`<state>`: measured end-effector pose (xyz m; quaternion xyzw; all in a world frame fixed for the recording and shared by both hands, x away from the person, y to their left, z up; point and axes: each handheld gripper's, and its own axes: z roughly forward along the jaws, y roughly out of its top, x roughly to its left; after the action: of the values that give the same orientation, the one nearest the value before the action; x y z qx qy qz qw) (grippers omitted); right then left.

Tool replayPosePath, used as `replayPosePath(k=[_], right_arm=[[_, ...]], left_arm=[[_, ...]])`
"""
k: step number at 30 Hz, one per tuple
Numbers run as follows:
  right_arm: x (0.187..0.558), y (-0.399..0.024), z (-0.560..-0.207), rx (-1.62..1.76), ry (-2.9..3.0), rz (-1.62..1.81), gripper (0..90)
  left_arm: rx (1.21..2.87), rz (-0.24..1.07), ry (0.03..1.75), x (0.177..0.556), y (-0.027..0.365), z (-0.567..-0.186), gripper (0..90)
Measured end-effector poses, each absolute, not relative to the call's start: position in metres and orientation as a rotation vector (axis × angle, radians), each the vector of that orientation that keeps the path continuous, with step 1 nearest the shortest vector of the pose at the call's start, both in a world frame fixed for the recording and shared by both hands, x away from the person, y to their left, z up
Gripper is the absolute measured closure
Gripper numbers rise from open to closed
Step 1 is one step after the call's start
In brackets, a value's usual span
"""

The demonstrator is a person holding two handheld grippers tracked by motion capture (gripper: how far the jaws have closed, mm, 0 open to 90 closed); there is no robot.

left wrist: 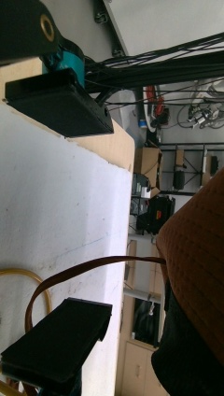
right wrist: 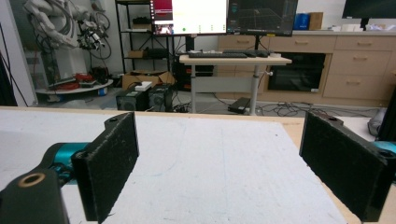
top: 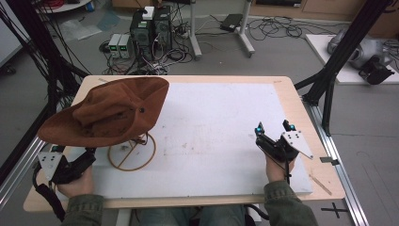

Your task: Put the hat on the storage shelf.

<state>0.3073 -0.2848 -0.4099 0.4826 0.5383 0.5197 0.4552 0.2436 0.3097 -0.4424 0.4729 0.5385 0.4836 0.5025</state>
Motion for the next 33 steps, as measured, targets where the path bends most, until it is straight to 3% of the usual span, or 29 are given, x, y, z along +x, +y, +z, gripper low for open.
replayPosePath(k=[33], right_arm=[[0.3103,-0.2834,-0.4122,1.225,1.354,1.285,11.7]], left_arm=[[1.146,1.173,1.291,0.2415,0.3101,-0.4418,12.4]])
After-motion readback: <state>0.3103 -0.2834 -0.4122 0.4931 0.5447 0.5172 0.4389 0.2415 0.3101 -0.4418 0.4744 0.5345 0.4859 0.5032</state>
